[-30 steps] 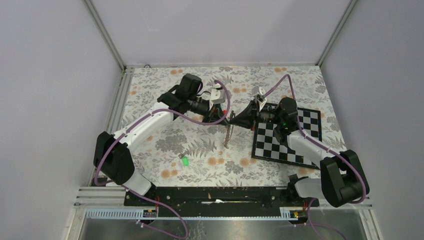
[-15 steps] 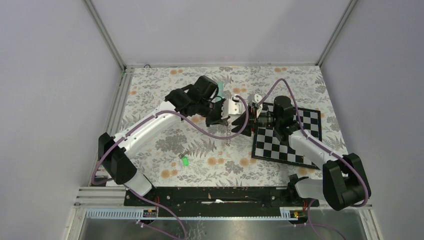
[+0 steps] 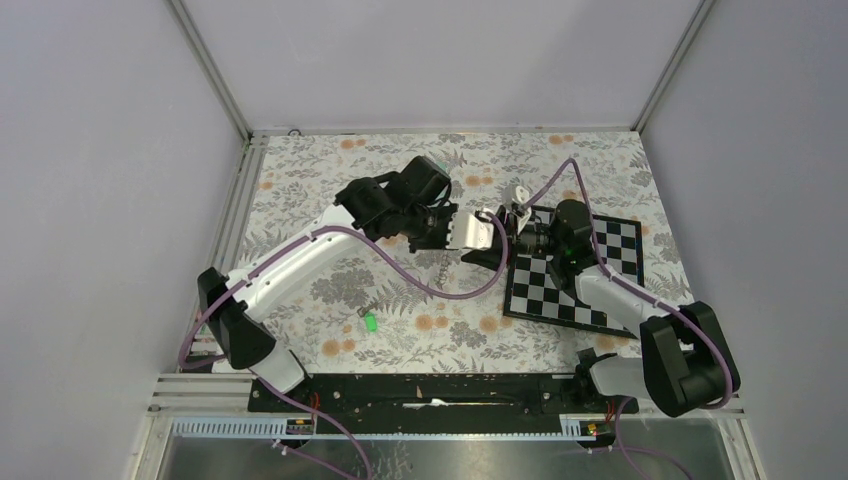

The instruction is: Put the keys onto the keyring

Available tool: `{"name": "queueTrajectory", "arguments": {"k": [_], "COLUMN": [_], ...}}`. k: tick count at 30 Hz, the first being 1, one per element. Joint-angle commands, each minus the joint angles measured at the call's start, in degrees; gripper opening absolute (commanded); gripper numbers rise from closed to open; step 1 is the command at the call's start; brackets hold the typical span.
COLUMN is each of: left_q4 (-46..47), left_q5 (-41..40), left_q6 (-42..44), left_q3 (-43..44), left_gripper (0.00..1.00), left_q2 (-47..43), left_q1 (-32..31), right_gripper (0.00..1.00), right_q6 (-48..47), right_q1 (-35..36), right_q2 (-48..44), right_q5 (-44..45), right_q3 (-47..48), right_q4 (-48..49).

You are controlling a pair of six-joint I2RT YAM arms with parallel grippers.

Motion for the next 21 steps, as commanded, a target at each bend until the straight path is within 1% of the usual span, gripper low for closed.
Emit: {"name": "queueTrajectory", "arguments": {"k": [1,5,11,15,21], "left_q4": [-3.8,-7.91,-12.14,-12.71,-12.76], "left_q5": [-4.41,-3.33,0.6,1.44,3.46], "left_q6": [2.28,1.49,-0.93,-2.15,-3.32], "left_q3": [6.21,10.94,16.15,17.21,17.65], "left_gripper": [0.0,0.0,0.0,0.0,0.0], "left_q2": [1.36,3.99,7.53,8.23,8.57], "left_q1": [-1.47,-1.86,-1.94,-1.91,-1.93], "right_gripper": [0.44,0.43,0.42,0.43,0.42], "right_q6": [7.79,10.12,11.01,10.9,9.77], "right_q1": [-0.01,0.95,1.33,1.54,1.83], "right_q2": [1.68,2.97,3.51,2.96,2.72], "right_q5": [0.66,1.66,1.57,0.89,1.12], "right_q3": [-2.4,-2.57,-2.09,-2.69,-2.9], "right_q4": [16.4,22.24,25.86,27.03,26.33]}}
